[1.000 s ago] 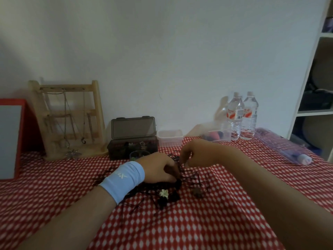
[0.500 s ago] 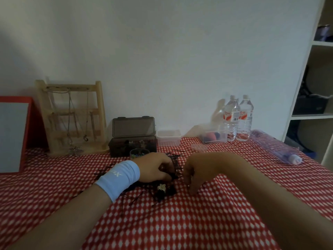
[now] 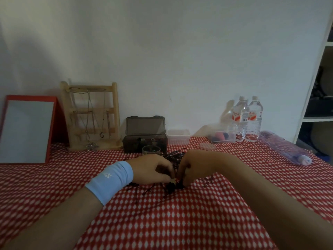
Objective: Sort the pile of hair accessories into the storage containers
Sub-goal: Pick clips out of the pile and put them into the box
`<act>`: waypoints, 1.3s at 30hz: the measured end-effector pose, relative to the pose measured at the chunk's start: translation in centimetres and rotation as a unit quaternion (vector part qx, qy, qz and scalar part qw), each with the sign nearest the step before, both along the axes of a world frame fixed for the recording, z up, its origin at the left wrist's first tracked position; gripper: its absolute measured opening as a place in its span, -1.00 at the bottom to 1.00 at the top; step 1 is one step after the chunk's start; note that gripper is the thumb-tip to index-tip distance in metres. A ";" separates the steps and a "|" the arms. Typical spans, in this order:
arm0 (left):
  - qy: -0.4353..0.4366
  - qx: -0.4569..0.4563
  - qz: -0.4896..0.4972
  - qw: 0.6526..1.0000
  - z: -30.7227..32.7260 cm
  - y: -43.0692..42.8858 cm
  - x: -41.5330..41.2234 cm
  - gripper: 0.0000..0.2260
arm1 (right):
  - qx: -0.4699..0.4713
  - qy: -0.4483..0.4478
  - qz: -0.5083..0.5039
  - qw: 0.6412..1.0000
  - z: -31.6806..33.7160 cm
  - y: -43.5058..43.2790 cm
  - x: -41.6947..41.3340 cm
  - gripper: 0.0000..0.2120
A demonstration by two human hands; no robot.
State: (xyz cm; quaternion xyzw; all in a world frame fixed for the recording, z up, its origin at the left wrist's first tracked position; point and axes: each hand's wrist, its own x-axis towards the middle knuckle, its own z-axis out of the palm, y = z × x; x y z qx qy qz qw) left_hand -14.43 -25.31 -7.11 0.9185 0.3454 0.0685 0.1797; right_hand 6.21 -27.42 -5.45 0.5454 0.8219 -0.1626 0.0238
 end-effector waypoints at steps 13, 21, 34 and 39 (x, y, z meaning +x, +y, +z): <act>0.019 0.048 0.030 0.998 -0.2 -0.7 -0.5 -0.82 | 0.091 0.016 -0.034 0.995 0.5 -0.6 -0.8 -0.76; 0.026 0.006 0.006 1.000 -0.9 -1.4 -0.6 -0.72 | 0.056 0.009 -0.003 0.998 -0.5 -0.1 -2.6 -0.69; -0.027 0.042 0.082 0.995 1.4 0.5 -4.1 -0.81 | 0.080 0.060 -0.004 0.995 0.3 1.7 -2.7 -0.81; -0.133 0.109 0.145 0.974 2.8 4.5 -4.4 -0.87 | 0.159 0.154 -0.041 0.974 2.2 5.9 -2.8 -0.87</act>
